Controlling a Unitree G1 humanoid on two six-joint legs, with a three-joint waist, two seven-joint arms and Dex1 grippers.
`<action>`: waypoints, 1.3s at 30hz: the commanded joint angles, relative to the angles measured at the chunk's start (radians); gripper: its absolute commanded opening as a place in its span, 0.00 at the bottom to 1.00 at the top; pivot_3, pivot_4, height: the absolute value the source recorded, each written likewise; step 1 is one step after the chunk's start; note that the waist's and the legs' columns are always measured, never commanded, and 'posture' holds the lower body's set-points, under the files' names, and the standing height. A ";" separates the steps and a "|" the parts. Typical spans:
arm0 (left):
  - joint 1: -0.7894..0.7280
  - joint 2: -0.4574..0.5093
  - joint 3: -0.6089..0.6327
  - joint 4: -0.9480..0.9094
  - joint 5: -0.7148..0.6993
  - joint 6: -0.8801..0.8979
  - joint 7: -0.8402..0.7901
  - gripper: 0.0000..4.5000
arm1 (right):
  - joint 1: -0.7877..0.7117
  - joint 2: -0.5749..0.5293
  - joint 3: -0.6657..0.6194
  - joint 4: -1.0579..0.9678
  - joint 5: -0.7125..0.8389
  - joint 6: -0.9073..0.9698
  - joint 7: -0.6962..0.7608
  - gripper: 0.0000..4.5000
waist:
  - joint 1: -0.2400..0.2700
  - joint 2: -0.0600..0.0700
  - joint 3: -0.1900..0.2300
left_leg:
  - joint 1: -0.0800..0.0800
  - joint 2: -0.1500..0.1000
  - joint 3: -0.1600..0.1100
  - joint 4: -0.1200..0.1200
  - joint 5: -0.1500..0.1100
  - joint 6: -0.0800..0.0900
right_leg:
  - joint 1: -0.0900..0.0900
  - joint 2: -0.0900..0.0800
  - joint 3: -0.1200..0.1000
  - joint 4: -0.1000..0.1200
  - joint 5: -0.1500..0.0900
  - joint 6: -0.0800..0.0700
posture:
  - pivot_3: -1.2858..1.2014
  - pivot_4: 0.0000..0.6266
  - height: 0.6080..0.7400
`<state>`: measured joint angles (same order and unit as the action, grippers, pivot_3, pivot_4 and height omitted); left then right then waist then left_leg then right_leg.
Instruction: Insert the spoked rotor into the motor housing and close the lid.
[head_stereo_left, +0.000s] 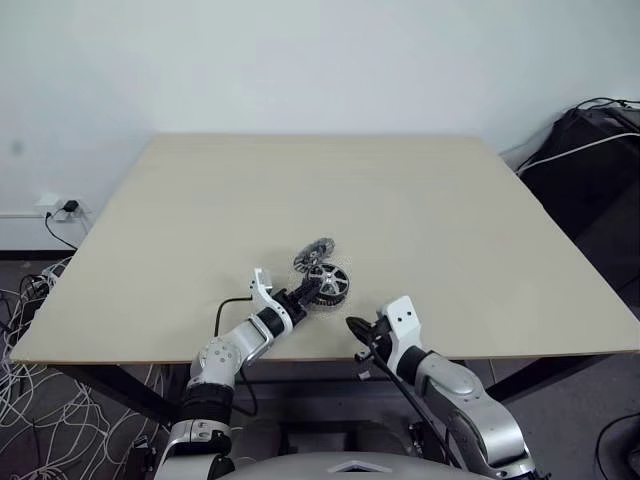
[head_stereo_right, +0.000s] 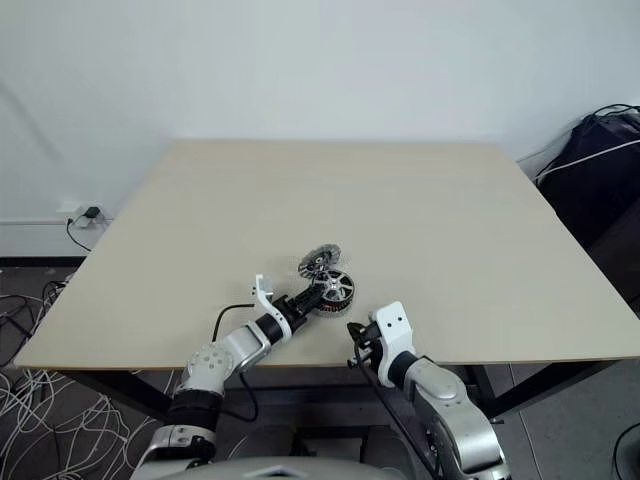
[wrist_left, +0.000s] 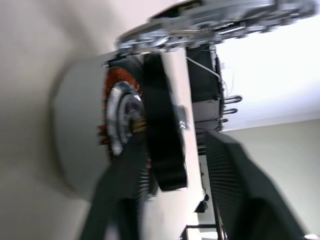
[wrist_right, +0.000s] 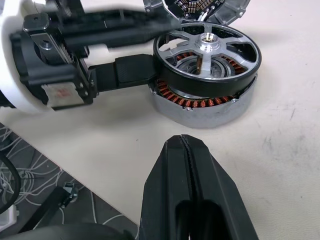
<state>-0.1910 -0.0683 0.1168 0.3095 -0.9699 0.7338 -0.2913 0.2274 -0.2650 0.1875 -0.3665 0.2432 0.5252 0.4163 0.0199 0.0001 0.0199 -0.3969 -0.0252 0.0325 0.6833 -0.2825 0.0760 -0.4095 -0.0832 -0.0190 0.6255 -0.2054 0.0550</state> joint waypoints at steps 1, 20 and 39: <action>0.035 -0.107 -0.004 -0.038 -0.011 0.010 0.014 0.74 | -0.013 0.004 -0.001 -0.032 0.003 -0.022 0.000 0.00 | 0.000 0.000 -0.001 | 0.000 0.000 0.000 0.000 0.000 0.000 | 0.000 -0.001 0.000 0.000 0.000 0.000 | 0.52 0.00 1.00; 0.175 0.002 0.033 -0.324 -0.052 0.068 0.072 0.81 | -0.032 0.011 0.009 -0.011 0.005 -0.026 0.004 0.00 | -0.002 0.001 -0.001 | -0.001 0.000 0.000 -0.001 0.000 0.000 | -0.001 -0.002 0.000 0.000 0.000 0.000 | 0.52 0.00 1.00; 0.273 0.066 -0.154 -0.431 0.280 -0.232 -0.149 0.59 | -0.197 0.107 -0.038 0.078 -0.082 -0.087 -0.157 0.00 | -0.006 0.002 0.001 | -0.001 0.000 0.000 -0.001 0.000 -0.001 | -0.003 -0.002 0.001 0.000 0.000 0.000 | 0.52 0.00 1.00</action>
<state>0.0834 -0.0059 -0.0245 -0.0970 -0.7112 0.5370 -0.4156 0.0598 -0.1660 0.1619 -0.2875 0.1778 0.4577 0.2835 0.0142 0.0019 0.0206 -0.3983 -0.0253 0.0329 0.6818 -0.2828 0.0753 -0.4124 -0.0851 -0.0182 0.6254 -0.2056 0.0546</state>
